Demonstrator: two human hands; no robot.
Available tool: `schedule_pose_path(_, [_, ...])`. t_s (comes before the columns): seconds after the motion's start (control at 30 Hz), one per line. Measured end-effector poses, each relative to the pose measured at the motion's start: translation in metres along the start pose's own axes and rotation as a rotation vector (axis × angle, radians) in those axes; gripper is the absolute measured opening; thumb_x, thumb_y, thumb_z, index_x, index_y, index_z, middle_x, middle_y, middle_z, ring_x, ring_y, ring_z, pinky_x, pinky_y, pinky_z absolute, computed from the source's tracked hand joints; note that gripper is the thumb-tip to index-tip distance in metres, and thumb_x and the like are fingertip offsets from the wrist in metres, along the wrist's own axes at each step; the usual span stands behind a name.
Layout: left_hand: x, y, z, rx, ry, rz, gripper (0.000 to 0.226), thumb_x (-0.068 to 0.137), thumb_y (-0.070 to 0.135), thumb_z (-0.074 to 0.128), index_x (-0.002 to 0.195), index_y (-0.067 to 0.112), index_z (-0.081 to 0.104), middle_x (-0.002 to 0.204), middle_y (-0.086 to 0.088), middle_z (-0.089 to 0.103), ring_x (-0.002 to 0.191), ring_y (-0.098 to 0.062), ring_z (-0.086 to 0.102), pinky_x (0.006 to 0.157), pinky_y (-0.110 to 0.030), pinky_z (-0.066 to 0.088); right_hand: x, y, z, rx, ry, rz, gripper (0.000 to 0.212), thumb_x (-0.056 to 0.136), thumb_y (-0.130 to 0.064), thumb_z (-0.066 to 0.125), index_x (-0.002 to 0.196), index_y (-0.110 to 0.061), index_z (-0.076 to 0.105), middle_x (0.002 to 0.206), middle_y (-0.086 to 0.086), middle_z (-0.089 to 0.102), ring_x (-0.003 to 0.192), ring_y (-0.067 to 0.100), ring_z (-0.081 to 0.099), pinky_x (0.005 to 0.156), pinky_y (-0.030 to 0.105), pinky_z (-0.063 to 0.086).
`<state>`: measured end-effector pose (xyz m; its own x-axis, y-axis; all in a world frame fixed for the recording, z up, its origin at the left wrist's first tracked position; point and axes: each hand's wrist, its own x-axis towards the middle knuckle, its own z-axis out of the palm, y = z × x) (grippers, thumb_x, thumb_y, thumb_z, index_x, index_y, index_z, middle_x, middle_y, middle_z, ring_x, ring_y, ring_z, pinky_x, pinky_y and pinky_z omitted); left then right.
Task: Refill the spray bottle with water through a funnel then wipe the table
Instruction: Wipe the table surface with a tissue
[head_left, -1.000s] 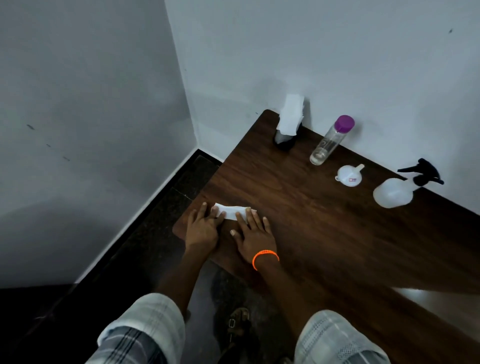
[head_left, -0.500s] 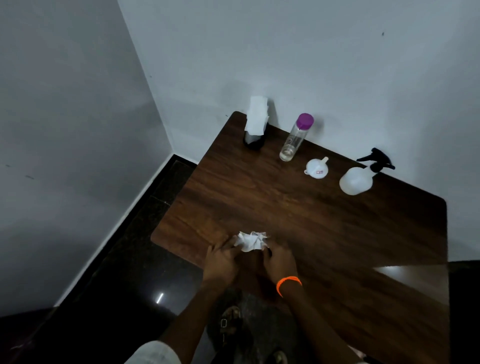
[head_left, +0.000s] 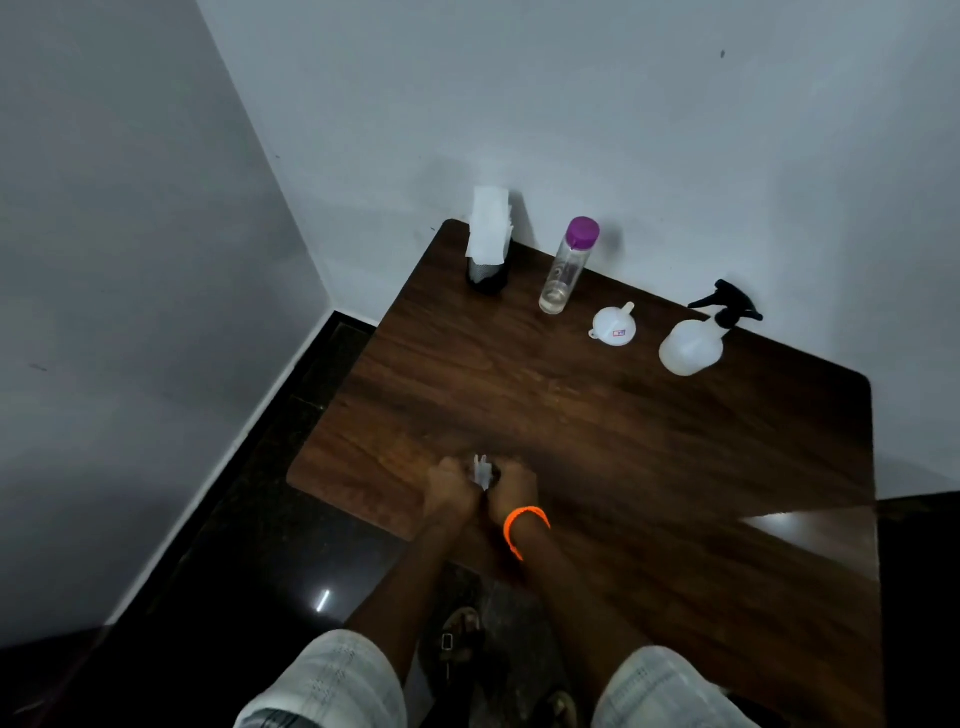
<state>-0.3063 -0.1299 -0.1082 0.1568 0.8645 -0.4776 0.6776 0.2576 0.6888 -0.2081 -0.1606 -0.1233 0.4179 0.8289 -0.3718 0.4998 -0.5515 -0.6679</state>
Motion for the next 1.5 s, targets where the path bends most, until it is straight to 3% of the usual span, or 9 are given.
schedule_pose_path(0.2, [0.016, -0.001, 0.009, -0.114, -0.057, -0.072, 0.030, 0.091, 0.025, 0.072, 0.117, 0.009, 0.075, 0.118, -0.014, 0.073, 0.115, -0.027, 0.068, 0.101, -0.035, 0.052, 0.021, 0.027, 0.010, 0.452, -0.119, 0.262, 0.038, 0.075, 0.009, 0.064, 0.095, -0.019, 0.080, 0.089, 0.005, 0.079, 0.092, 0.029, 0.073, 0.087, 0.043, 0.060])
schedule_pose_path(0.33, [0.022, 0.015, 0.016, -0.126, -0.095, -0.028, 0.041, 0.080, 0.035, 0.077, 0.113, 0.010, 0.077, 0.113, -0.003, 0.073, 0.108, -0.017, 0.068, 0.101, -0.028, 0.051, 0.019, 0.022, -0.021, 0.630, -0.066, 0.307, 0.043, 0.081, 0.026, 0.056, 0.112, 0.002, 0.072, 0.075, -0.002, 0.071, 0.072, 0.018, 0.066, 0.060, 0.019, 0.056])
schedule_pose_path(0.4, [0.014, 0.038, 0.019, -0.128, -0.137, -0.007, 0.032, 0.087, 0.018, 0.077, 0.117, 0.009, 0.074, 0.111, 0.001, 0.070, 0.107, -0.013, 0.064, 0.092, -0.017, 0.047, 0.019, 0.029, -0.040, 0.651, -0.024, 0.315, 0.044, 0.080, 0.027, 0.058, 0.114, 0.002, 0.071, 0.076, -0.001, 0.071, 0.072, 0.018, 0.066, 0.059, 0.018, 0.056])
schedule_pose_path(0.67, [-0.009, 0.105, 0.100, -0.221, -0.268, 0.034, 0.029, 0.085, 0.002, 0.073, 0.114, 0.010, 0.075, 0.109, -0.015, 0.075, 0.099, -0.027, 0.073, 0.081, -0.032, 0.059, -0.011, 0.078, -0.139, 0.708, 0.166, 0.363, 0.027, 0.077, 0.014, 0.076, 0.093, -0.007, 0.074, 0.080, 0.012, 0.072, 0.073, 0.022, 0.066, 0.077, 0.042, 0.059])
schedule_pose_path(0.77, [-0.025, 0.130, 0.141, -0.219, -0.358, 0.080, 0.033, 0.085, -0.006, 0.069, 0.116, 0.004, 0.072, 0.113, -0.016, 0.073, 0.096, -0.020, 0.068, 0.069, -0.016, 0.055, -0.025, 0.111, -0.177, 0.721, 0.240, 0.386, 0.026, 0.076, 0.015, 0.077, 0.094, -0.003, 0.072, 0.074, 0.006, 0.069, 0.067, 0.020, 0.064, 0.068, 0.036, 0.059])
schedule_pose_path(0.97, [-0.076, 0.173, 0.230, -0.157, -0.477, 0.166, 0.033, 0.085, -0.005, 0.072, 0.117, -0.002, 0.070, 0.115, -0.021, 0.071, 0.108, -0.030, 0.068, 0.093, -0.034, 0.055, -0.067, 0.187, -0.248, 0.691, 0.367, 0.447, 0.027, 0.077, 0.012, 0.079, 0.096, -0.006, 0.069, 0.072, 0.005, 0.065, 0.063, 0.015, 0.060, 0.049, 0.015, 0.054])
schedule_pose_path(1.17, [-0.145, 0.202, 0.315, -0.051, -0.669, 0.214, 0.026, 0.081, -0.005, 0.076, 0.105, 0.002, 0.072, 0.098, -0.013, 0.071, 0.082, -0.016, 0.066, 0.079, -0.029, 0.055, -0.128, 0.273, -0.307, 0.603, 0.475, 0.555, 0.028, 0.076, 0.004, 0.082, 0.102, 0.002, 0.074, 0.081, 0.011, 0.067, 0.067, 0.016, 0.061, 0.045, 0.007, 0.046])
schedule_pose_path(1.33, [-0.200, 0.221, 0.373, 0.018, -0.765, 0.225, 0.017, 0.086, -0.013, 0.066, 0.102, -0.009, 0.070, 0.083, -0.012, 0.067, 0.068, -0.012, 0.060, 0.055, -0.012, 0.049, -0.172, 0.331, -0.338, 0.632, 0.521, 0.633, 0.022, 0.078, 0.011, 0.077, 0.099, 0.009, 0.071, 0.063, 0.005, 0.063, 0.040, -0.002, 0.058, 0.043, 0.013, 0.048])
schedule_pose_path(1.5, [-0.266, 0.232, 0.440, 0.048, -0.840, 0.172, 0.030, 0.088, -0.019, 0.050, 0.087, 0.006, 0.066, 0.073, -0.009, 0.062, 0.064, -0.014, 0.058, 0.047, -0.014, 0.047, -0.220, 0.389, -0.365, 0.562, 0.612, 0.767, 0.015, 0.076, -0.002, 0.083, 0.082, -0.014, 0.076, 0.068, 0.006, 0.070, 0.056, 0.016, 0.064, 0.059, 0.032, 0.060])
